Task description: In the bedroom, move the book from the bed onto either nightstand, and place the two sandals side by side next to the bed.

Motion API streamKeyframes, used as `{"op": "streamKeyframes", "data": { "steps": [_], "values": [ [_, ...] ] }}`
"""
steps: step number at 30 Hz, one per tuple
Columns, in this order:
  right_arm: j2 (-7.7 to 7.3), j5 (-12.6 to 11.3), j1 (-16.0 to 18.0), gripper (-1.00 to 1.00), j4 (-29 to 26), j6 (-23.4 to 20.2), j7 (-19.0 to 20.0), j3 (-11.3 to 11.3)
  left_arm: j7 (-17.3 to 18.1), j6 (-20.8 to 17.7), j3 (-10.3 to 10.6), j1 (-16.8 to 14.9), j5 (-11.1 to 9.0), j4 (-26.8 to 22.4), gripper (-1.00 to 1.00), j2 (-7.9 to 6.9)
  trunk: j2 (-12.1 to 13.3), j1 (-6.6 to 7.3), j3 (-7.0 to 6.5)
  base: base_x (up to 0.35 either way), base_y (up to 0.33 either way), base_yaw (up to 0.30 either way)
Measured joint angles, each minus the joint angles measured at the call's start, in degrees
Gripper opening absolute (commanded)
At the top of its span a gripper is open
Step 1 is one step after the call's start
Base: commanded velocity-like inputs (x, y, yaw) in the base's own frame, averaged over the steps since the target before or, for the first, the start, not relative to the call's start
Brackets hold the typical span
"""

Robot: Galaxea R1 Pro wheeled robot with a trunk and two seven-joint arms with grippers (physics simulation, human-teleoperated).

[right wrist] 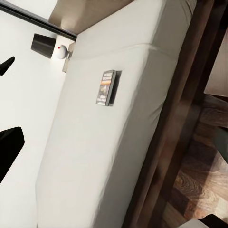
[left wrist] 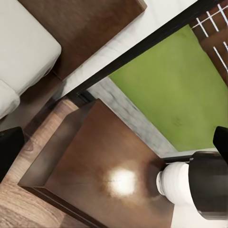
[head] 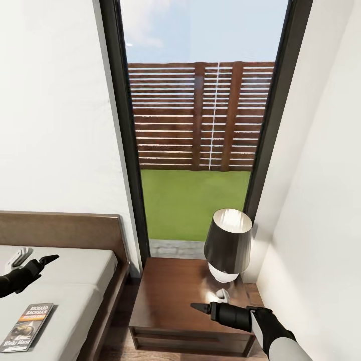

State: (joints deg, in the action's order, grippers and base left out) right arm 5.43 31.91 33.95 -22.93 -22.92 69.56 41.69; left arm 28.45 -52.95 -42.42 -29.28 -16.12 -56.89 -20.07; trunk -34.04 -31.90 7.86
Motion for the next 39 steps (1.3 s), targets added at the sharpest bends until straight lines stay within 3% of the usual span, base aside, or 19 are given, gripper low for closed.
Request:
{"op": "streamKeyframes", "data": {
  "steps": [10,16,39],
  "values": [
    [0.01,0.0,0.0,1.0,0.4,-0.1,0.0,0.0,0.0,0.0,0.1,0.0,0.0,0.0,1.0,0.09,0.0,0.0,0.0,0.0,0.0,0.113],
    [0.03,0.0,0.0,1.0,0.7,-0.1,0.0,0.0,-0.1,0.0,0.1,0.0,0.0,0.0,1.0,1.14,0.0,0.0,0.0,0.0,0.0,0.258],
    [0.19,0.0,0.0,1.0,0.8,0.0,-0.1,0.1,0.0,0.0,0.1,0.0,0.0,0.0,1.0,1.39,0.0,0.0,0.19,0.0,0.0,0.105]
  ]
}}
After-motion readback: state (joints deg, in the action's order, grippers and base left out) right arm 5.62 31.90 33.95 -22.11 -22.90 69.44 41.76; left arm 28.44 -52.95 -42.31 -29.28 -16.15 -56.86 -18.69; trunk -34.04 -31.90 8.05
